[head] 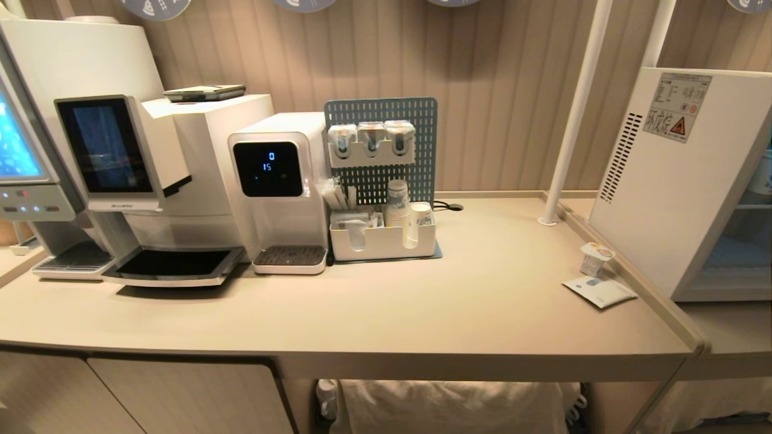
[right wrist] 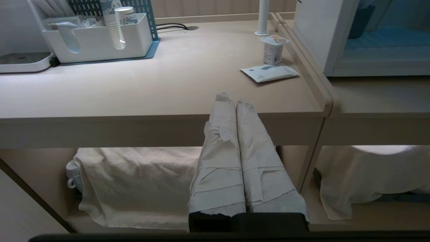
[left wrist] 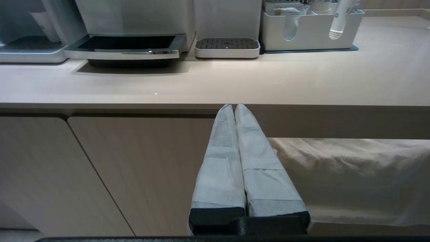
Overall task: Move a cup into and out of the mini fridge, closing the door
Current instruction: Close the freezer door
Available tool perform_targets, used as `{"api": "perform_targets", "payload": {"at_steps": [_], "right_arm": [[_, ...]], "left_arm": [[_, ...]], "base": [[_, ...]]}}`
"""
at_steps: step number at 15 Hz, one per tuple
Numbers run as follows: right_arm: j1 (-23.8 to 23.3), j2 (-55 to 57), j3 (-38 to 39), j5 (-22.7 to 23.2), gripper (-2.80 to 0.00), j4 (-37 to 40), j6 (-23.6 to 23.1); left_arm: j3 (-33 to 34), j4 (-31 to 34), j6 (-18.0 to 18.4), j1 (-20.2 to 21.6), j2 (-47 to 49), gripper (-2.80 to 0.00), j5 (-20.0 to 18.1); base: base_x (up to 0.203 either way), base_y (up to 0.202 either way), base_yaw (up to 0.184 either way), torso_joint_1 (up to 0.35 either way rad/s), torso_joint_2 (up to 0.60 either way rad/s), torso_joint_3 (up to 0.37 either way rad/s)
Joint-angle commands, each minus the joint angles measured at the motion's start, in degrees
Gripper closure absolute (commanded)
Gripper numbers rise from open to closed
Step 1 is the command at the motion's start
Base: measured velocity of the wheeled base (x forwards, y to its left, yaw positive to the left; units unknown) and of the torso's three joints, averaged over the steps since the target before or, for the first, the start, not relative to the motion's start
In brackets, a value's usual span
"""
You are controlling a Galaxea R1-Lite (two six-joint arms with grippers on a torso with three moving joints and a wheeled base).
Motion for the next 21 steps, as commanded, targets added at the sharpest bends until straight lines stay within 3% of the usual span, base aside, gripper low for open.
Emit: {"api": "perform_targets", "payload": {"at_steps": [1, 21], "right_arm": [[0.0, 0.2, 0.0, 0.0, 0.00, 0.0, -0.1], [0.0, 0.2, 0.5, -0.1, 0.00, -1.3, 0.3]], "left_arm": [[0.0, 0.0, 0.0, 0.0, -0.1, 0.00, 0.0], [0.0, 0.0, -0.1, 0.0, -0.1, 0.00, 0.0]], "base": [[0.000, -0.200, 0.000, 0.002, 0.00, 0.006], [0.000, -0.194, 0.000, 0.003, 0.00, 0.002]]}}
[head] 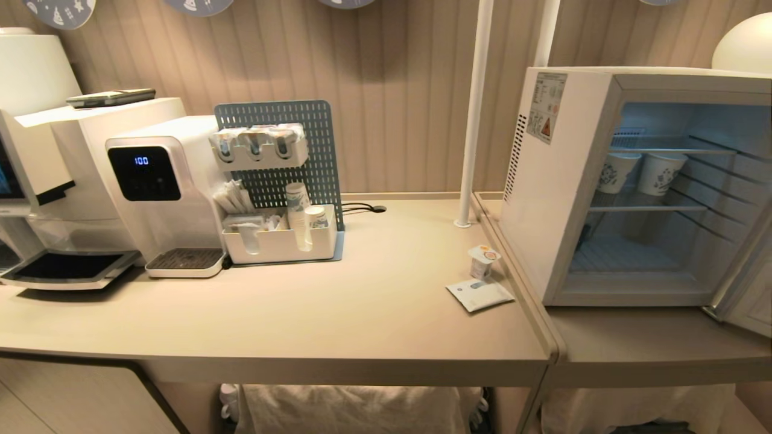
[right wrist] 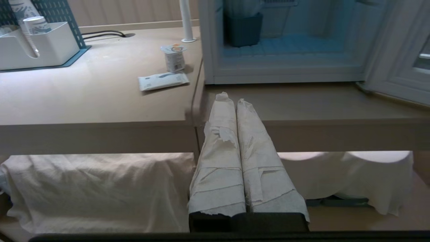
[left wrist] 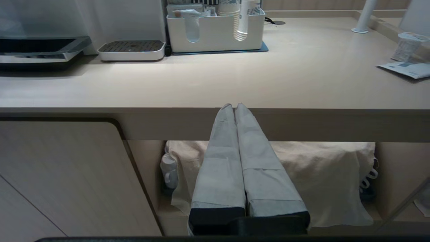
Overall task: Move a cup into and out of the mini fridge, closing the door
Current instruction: Close the freezer door
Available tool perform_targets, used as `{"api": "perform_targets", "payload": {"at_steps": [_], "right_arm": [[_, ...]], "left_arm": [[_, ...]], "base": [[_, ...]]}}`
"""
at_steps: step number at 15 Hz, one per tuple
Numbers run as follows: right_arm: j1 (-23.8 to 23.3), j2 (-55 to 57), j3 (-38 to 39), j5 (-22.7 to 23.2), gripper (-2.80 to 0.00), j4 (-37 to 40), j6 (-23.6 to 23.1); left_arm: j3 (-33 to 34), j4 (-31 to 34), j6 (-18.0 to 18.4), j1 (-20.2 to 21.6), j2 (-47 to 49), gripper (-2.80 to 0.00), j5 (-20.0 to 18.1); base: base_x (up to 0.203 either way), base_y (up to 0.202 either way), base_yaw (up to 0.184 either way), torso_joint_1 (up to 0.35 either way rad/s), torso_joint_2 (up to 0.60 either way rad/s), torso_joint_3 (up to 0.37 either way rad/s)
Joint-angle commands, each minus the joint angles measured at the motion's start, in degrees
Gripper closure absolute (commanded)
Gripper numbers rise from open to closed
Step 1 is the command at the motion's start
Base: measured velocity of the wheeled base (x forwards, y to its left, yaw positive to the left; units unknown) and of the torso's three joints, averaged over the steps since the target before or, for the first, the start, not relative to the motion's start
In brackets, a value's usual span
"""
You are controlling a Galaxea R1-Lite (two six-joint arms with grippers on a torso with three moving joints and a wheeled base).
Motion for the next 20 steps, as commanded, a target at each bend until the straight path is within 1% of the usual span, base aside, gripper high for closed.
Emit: {"api": "perform_targets", "payload": {"at_steps": [1, 20], "right_arm": [[0.0, 0.1, 0.0, 0.0, 0.00, 0.0, 0.0], [0.0, 0.1, -0.1, 0.1, 0.00, 0.1, -0.1]], "left_arm": [[0.0, 0.0, -0.1, 0.0, -0.1, 0.00, 0.0], [0.0, 0.0, -0.1, 0.0, -0.1, 0.00, 0.0]], "base": [[0.000, -0.194, 0.000, 0.002, 0.01, 0.005], [0.000, -0.195, -0.001, 0.003, 0.00, 0.003]]}}
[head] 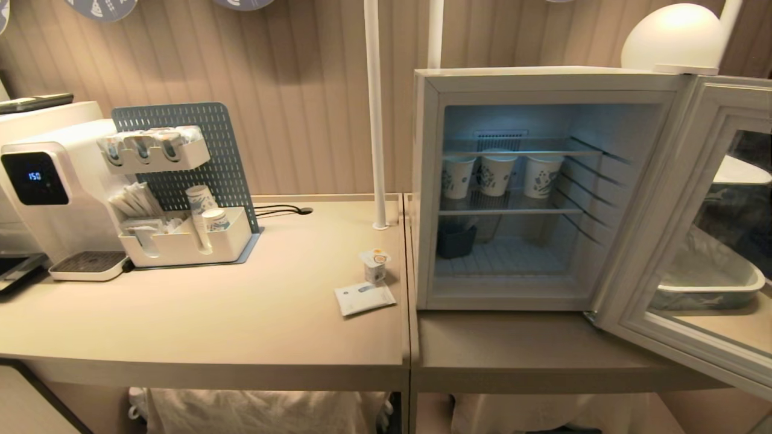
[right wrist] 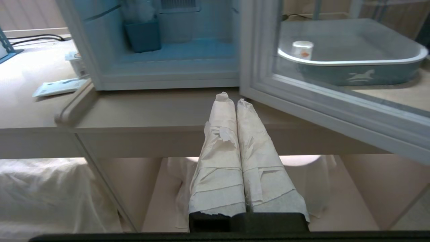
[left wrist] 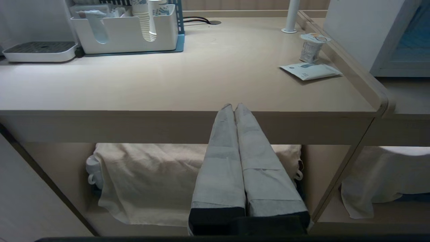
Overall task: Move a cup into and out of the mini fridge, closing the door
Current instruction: Close the freezer door
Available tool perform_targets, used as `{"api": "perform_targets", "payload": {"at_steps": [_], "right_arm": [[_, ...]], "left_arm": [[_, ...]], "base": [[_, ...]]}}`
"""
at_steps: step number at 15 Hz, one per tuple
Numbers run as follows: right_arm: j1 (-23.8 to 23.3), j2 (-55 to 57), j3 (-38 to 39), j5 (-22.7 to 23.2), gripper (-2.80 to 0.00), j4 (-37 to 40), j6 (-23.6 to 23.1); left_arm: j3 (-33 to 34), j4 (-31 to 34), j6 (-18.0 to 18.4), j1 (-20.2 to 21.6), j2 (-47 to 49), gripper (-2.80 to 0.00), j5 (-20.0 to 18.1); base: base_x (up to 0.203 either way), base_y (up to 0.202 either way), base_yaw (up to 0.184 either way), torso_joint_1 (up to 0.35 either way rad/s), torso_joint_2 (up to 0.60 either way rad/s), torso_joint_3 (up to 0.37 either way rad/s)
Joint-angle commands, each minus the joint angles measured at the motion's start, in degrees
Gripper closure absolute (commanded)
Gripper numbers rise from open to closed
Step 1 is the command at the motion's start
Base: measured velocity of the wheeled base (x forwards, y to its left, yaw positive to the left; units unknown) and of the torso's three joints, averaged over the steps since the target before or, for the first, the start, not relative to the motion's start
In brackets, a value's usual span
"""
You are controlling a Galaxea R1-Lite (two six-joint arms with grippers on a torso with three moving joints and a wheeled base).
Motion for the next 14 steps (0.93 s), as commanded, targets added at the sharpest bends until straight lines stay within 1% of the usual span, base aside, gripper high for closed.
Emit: {"api": "perform_targets", "payload": {"at_steps": [1, 14], "right_arm": [[0.0, 0.1, 0.0, 0.0, 0.00, 0.0, 0.0], [0.0, 0.1, 0.0, 0.0, 0.00, 0.0, -0.1]], "left_arm": [[0.0, 0.0, 0.0, 0.0, -0.1, 0.00, 0.0], [0.0, 0.0, 0.0, 0.0, -0.1, 0.00, 0.0]], "base": [[0.000, -0.193, 0.002, 0.005, 0.00, 0.005], [0.000, -0.195, -0.001, 0.003, 0.00, 0.002]]}}
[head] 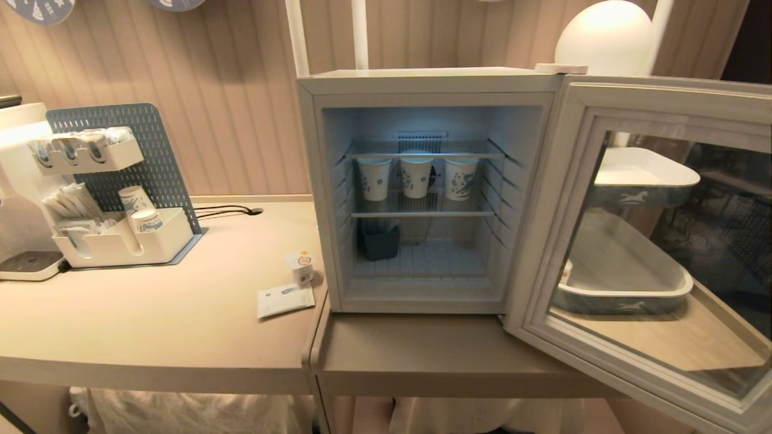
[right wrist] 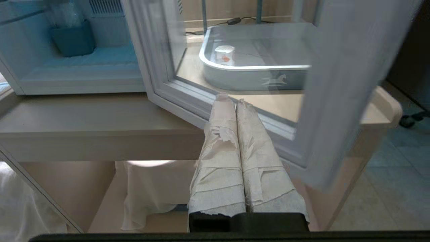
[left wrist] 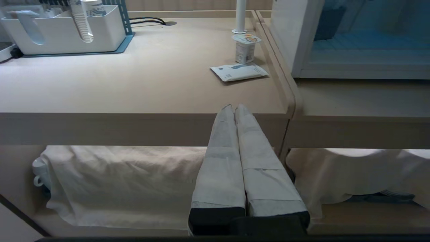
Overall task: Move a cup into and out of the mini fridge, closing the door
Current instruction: Close the freezer door
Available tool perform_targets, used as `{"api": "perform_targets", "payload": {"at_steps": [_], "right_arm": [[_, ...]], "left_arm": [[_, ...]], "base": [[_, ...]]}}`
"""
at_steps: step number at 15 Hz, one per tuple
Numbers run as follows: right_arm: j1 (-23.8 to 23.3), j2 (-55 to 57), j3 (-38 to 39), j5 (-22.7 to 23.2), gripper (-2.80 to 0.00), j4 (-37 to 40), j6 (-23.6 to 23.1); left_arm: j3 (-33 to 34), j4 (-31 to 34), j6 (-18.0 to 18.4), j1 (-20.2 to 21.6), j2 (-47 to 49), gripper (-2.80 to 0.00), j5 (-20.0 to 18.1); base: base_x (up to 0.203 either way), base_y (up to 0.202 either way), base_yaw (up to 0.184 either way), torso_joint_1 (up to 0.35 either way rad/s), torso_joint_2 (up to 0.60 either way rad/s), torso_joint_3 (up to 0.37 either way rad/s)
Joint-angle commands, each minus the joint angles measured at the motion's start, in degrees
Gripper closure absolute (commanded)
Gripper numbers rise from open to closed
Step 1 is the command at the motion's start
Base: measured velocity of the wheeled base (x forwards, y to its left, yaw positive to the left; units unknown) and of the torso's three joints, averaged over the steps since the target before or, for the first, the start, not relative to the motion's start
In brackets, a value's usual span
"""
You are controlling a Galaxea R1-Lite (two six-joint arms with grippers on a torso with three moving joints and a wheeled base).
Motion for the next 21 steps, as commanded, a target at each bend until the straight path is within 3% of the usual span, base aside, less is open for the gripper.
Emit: {"api": "perform_targets", "payload": {"at_steps": [1, 13, 17, 21], "right_arm": [[0.0, 0.1, 0.0, 0.0, 0.00, 0.0, 0.0], [0.0, 0.1, 0.0, -0.1, 0.00, 0.2, -0.1], [0.0, 0.1, -0.1, -0.1, 0.00, 0.2, -0.1], [0.0, 0.1, -0.1, -0.1, 0.00, 0.2, -0.1]], "left_arm": [[0.0, 0.0, 0.0, 0.0, -0.1, 0.00, 0.0], [0.0, -0.2, -0.1, 0.0, -0.1, 0.00, 0.0], [0.0, -0.2, -0.1, 0.0, -0.1, 0.00, 0.0], [0.0, -0.2, -0.1, 0.0, -0.1, 0.00, 0.0]], "base": [[0.000, -0.185, -0.001, 0.005, 0.00, 0.001], [0.000, -0.187, -0.001, 0.002, 0.00, 0.002], [-0.015, -0.021, -0.004, 0.005, 0.00, 0.000], [-0.165, -0.001, -0.001, 0.001, 0.00, 0.002]]}}
